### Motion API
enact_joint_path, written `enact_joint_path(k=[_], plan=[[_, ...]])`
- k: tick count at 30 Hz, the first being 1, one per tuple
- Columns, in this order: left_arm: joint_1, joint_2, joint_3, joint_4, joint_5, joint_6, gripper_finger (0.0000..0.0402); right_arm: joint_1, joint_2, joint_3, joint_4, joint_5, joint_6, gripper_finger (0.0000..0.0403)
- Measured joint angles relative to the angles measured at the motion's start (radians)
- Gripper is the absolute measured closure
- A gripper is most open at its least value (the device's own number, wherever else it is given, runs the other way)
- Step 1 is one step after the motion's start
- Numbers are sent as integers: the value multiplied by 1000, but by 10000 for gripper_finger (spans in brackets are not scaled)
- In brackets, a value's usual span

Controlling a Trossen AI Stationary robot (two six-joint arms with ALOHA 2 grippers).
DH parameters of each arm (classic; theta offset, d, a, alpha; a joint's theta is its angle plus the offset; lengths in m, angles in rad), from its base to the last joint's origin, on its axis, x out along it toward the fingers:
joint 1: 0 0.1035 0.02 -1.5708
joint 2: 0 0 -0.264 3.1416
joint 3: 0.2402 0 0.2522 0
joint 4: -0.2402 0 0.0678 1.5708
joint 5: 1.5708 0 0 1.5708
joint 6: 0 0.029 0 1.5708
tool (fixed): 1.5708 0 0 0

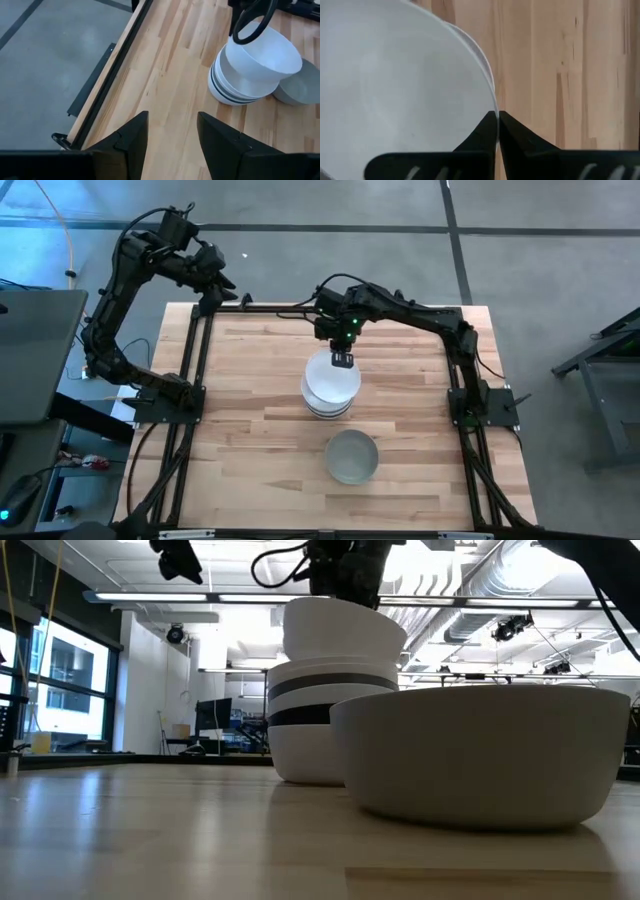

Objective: Nest bowls inside each other
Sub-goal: Stack the white bowl on top of the white bowl

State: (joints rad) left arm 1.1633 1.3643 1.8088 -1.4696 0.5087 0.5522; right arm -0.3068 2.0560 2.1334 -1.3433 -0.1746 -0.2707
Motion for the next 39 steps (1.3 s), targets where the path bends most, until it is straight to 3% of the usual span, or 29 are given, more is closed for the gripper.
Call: enact_joint_path(k=[17, 39], plan=[[0, 0, 0, -4, 6, -11, 243, -1, 49, -3, 54, -19, 4, 403], [0, 0, 0, -7, 39, 7, 243, -1, 83, -3, -86, -38, 26, 403]])
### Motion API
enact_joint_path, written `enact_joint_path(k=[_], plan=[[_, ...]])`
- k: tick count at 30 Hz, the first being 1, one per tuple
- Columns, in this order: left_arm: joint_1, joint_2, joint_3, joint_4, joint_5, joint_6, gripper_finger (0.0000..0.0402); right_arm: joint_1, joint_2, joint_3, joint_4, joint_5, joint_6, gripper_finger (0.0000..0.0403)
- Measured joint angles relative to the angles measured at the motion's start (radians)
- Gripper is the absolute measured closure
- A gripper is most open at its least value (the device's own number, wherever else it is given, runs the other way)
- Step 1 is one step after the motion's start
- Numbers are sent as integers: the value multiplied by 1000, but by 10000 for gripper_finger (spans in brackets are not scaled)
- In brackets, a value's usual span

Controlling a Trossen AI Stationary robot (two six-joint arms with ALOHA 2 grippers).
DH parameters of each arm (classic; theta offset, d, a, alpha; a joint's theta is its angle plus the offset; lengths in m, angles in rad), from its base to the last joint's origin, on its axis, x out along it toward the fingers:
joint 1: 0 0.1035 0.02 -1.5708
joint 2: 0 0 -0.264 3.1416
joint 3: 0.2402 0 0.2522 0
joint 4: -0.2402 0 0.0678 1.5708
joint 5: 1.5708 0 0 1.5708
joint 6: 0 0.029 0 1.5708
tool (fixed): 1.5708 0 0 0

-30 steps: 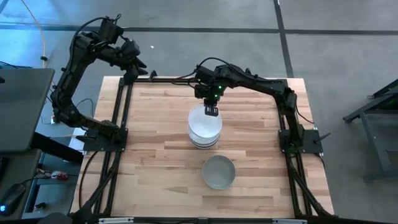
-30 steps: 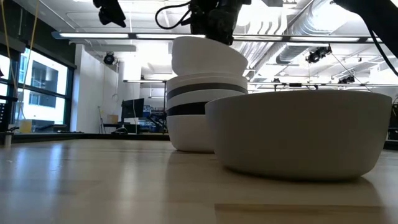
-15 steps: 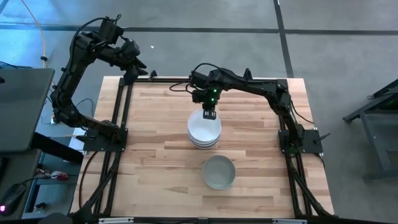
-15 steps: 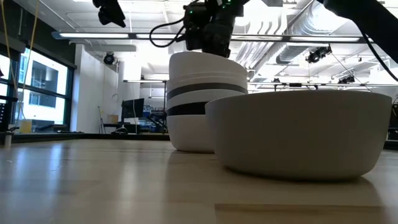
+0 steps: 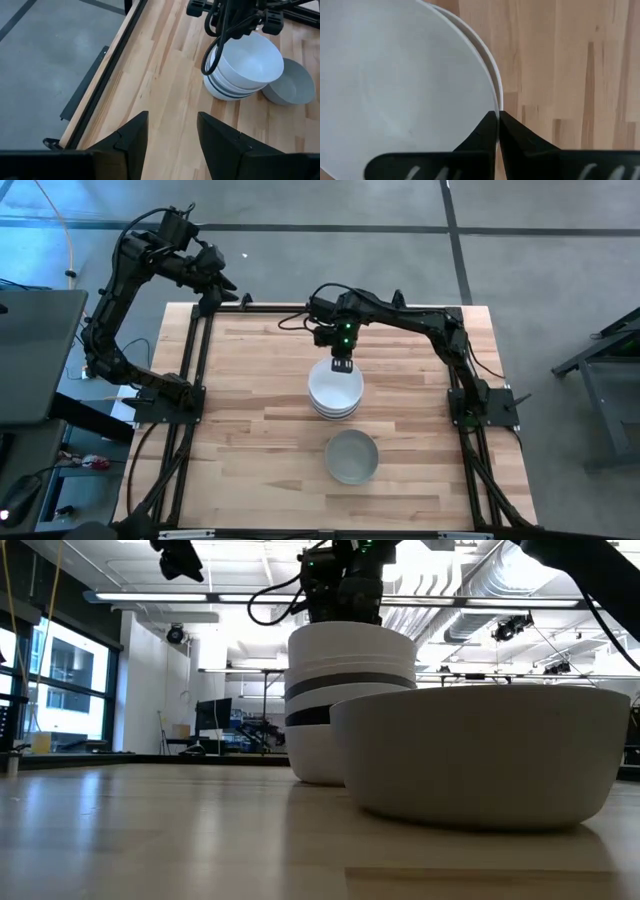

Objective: Nest bowls inside each other
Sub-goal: Stack the white bowl on top of the white bowl

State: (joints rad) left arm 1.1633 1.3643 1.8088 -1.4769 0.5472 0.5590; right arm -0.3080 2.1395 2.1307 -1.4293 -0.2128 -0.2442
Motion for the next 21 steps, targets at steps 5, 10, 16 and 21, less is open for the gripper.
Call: enact_joint_path(k=[5, 10, 16, 21], plan=[[0, 0, -4, 4, 1, 1, 243, 0, 0, 0, -18, 0, 0, 403], [-12, -14, -80, 32, 1, 5, 243, 0, 0, 0, -38, 2, 21, 403], [-12, -25, -176, 76, 0, 31, 243, 0, 0, 0, -52, 11, 30, 403], [-12, -27, -192, 118, -1, 21, 243, 0, -1, 0, -84, 58, 64, 403]])
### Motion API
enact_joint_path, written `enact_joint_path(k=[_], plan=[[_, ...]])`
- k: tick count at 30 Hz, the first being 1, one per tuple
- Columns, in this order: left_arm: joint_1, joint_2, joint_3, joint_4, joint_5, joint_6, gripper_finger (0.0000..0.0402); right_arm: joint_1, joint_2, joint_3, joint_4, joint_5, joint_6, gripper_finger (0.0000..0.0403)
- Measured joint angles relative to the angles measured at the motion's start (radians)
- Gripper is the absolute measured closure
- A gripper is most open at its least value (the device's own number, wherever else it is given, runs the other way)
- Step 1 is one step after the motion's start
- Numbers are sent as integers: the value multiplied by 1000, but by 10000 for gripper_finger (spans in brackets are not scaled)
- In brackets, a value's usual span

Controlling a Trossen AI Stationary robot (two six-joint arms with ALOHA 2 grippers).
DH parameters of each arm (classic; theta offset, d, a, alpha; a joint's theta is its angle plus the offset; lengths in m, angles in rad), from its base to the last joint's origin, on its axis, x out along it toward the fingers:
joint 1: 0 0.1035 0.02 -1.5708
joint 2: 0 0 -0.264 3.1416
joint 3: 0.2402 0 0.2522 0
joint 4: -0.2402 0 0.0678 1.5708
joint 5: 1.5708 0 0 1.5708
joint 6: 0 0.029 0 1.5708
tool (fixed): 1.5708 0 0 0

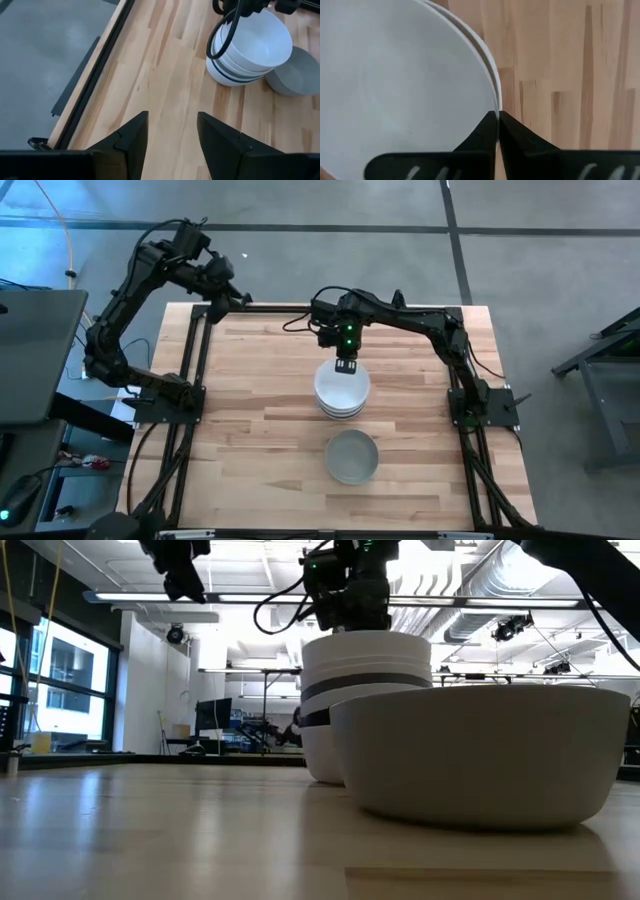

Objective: Nest bowls inside each other
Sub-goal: Stack the white bowl on top of the white bowl

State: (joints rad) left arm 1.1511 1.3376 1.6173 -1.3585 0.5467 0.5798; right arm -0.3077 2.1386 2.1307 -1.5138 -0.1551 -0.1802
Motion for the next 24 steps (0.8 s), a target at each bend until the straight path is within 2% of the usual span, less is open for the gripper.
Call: enact_joint_path(k=[7, 24], plan=[[0, -1, 0, 26, 2, -23, 243, 0, 0, 0, 6, 35, 0, 403], [-33, -1, 0, 25, 5, -28, 243, 1, -1, 0, 9, 37, 34, 403]])
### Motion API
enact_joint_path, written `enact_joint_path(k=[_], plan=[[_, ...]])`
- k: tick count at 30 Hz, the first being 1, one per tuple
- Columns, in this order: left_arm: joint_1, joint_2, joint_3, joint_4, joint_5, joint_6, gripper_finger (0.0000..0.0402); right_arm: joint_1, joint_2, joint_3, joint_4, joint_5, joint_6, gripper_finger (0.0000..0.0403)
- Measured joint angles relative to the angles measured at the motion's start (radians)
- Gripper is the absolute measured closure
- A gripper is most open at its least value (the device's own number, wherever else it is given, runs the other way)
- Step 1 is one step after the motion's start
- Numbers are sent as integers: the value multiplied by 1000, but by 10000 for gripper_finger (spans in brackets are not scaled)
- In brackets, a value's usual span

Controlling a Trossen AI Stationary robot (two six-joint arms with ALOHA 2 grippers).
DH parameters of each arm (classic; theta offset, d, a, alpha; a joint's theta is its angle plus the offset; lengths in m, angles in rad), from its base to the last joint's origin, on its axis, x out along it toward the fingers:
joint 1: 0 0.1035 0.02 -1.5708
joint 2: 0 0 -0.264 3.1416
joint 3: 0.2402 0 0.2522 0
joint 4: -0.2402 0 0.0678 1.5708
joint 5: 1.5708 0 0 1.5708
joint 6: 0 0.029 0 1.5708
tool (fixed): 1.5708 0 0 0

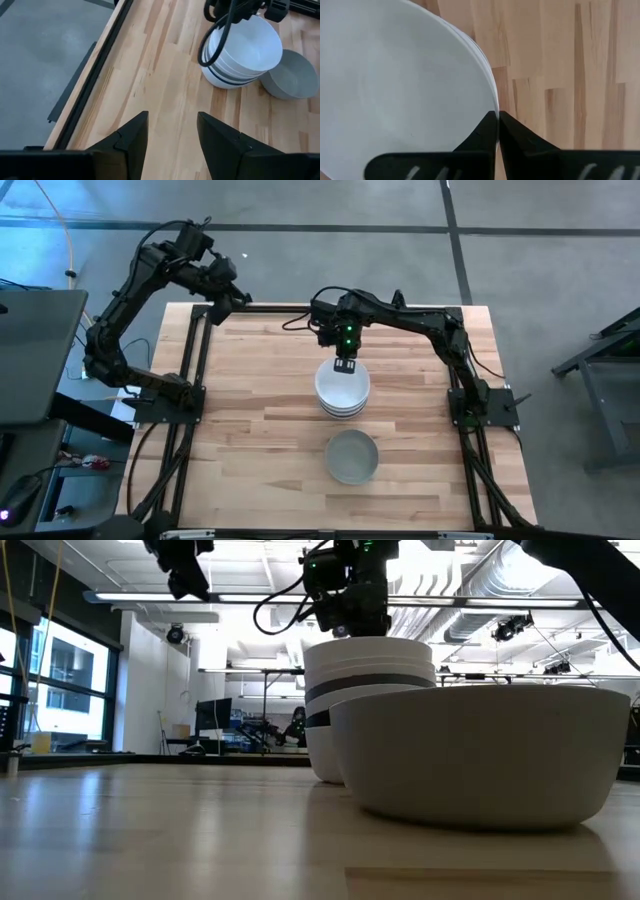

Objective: Nest bowls inside each other
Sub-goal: Stack the white bowl on top of the white bowl

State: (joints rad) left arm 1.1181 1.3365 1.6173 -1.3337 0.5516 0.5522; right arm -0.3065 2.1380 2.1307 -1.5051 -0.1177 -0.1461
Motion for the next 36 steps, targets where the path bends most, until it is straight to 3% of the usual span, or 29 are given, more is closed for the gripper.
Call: enact_joint_path(k=[17, 21, 36], plan=[[-15, 0, 0, 0, -1, 0, 243, 1, -2, -60, 26, -12, 7, 403], [-15, 0, 0, 0, -2, 0, 243, -2, -1, -40, 32, -67, 7, 398], [-15, 0, 0, 1, -2, -1, 243, -14, 0, 16, 34, -100, 6, 250]])
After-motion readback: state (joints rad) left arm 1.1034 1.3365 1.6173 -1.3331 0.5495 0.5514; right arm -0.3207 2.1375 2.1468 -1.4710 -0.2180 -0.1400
